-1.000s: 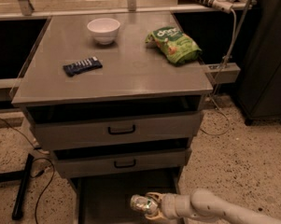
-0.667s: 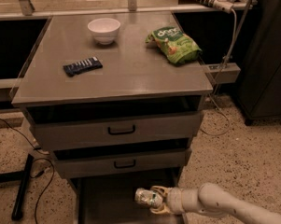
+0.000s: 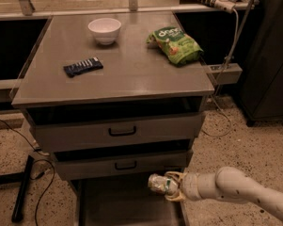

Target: Pick 7up can from bottom drawer and place on counter

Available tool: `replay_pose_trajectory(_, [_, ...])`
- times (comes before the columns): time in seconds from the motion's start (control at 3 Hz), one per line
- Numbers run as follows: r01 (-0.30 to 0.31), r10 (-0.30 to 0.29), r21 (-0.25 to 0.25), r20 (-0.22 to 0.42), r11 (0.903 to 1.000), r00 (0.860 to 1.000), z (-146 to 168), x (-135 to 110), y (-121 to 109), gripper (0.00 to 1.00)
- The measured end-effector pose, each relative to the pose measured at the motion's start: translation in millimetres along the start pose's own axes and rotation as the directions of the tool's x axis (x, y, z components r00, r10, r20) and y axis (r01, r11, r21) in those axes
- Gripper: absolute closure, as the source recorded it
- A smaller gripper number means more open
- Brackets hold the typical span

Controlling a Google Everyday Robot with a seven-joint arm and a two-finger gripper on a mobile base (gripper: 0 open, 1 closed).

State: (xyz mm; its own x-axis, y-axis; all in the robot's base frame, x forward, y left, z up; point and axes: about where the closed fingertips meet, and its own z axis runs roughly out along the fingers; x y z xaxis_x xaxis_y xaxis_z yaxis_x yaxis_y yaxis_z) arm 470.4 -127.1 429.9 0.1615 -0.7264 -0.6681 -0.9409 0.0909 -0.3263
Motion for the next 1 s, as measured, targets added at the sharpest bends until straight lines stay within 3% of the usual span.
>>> replay_pose_trajectory(0.33, [0.063,-0.060,0.041,-0.079,0.9972,0.995,-61.9,-34.9,-32.4,1.00])
replay_pose_trajectory(0.67, [0.063,-0.060,0.041,-0.079,0.9972,0.995,-61.9,-34.9,-32.4,1.00])
replay_pose_trajectory(1.0, [0.085,-0.081,0.053,-0.066,0.9950,0.994,-83.1,-50.3,-39.6,1.00])
